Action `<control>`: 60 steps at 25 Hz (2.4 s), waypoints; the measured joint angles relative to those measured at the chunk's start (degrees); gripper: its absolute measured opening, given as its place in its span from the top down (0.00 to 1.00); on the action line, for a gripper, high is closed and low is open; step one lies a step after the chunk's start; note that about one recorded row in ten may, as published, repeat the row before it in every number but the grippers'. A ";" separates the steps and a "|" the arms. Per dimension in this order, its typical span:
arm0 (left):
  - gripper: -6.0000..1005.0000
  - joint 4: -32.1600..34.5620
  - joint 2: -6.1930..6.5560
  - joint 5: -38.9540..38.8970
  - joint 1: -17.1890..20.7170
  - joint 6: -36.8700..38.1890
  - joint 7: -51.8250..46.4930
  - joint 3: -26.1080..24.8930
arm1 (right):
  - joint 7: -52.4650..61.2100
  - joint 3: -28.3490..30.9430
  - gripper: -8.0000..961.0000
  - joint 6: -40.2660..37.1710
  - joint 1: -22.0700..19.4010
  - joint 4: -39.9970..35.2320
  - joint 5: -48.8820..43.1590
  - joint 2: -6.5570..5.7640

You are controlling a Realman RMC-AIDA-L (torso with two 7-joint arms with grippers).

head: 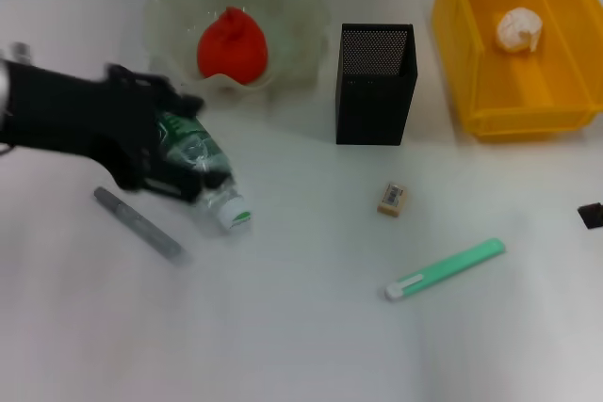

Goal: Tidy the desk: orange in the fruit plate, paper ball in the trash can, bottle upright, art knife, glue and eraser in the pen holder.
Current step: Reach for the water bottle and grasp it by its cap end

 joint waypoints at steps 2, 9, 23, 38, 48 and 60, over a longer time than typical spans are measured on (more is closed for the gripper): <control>0.14 0.34 -0.09 0.75 -0.16 -0.09 2.42 1.67 | -1.64 2.42 0.21 -0.07 0.27 2.31 0.06 -0.32; 0.14 2.49 -0.21 7.53 -0.32 -7.99 16.16 11.64 | -0.05 3.61 0.21 -0.20 0.81 4.05 -0.31 -0.20; 0.15 -2.77 8.08 15.32 -2.87 -22.01 34.56 25.61 | 6.74 4.08 0.21 1.08 2.90 6.63 0.78 0.15; 0.19 1.47 9.83 13.62 9.01 -31.21 50.30 33.32 | 3.20 4.10 0.21 -7.98 6.27 8.99 3.04 -1.59; 0.21 0.54 7.77 13.21 12.25 -31.37 58.95 31.79 | 3.81 9.22 0.21 -11.45 8.23 9.39 6.03 -2.73; 0.28 -0.55 7.01 10.38 10.92 -33.92 61.81 38.90 | 4.02 10.10 0.21 -10.95 8.11 10.37 7.53 -2.74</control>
